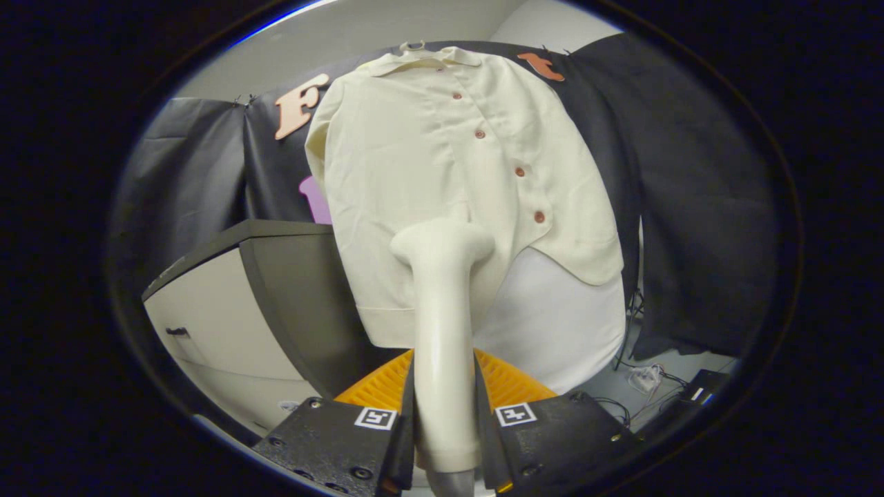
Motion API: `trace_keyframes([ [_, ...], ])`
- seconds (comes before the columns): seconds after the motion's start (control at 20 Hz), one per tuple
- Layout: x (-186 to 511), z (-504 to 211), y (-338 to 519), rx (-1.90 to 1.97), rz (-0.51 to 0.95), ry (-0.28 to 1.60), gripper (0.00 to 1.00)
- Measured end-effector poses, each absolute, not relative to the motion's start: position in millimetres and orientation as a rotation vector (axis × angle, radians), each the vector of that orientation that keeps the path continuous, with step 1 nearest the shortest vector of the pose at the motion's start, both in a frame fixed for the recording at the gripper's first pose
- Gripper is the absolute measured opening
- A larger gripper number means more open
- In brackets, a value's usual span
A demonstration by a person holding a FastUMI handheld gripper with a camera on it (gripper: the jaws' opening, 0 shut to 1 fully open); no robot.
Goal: Iron the clothes twice with a garment steamer, once on the left side and once on the right side.
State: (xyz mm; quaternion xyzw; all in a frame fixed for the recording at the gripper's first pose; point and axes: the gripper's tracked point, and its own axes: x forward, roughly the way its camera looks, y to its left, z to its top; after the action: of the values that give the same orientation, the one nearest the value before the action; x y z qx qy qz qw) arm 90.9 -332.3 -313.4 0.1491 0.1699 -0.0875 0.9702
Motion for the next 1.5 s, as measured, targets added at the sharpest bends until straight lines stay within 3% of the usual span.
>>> trace_keyframes([
  [0.35, 73.7, -309.6, -336.1, 0.334, -0.181, 0.347, 0.37],
  [0.9, 76.9, -174.9, -412.1, 0.214, -0.281, 0.159, 0.37],
  [1.5, 160.2, -59.7, -498.1, 0.123, -0.429, 0.018, 0.37],
])
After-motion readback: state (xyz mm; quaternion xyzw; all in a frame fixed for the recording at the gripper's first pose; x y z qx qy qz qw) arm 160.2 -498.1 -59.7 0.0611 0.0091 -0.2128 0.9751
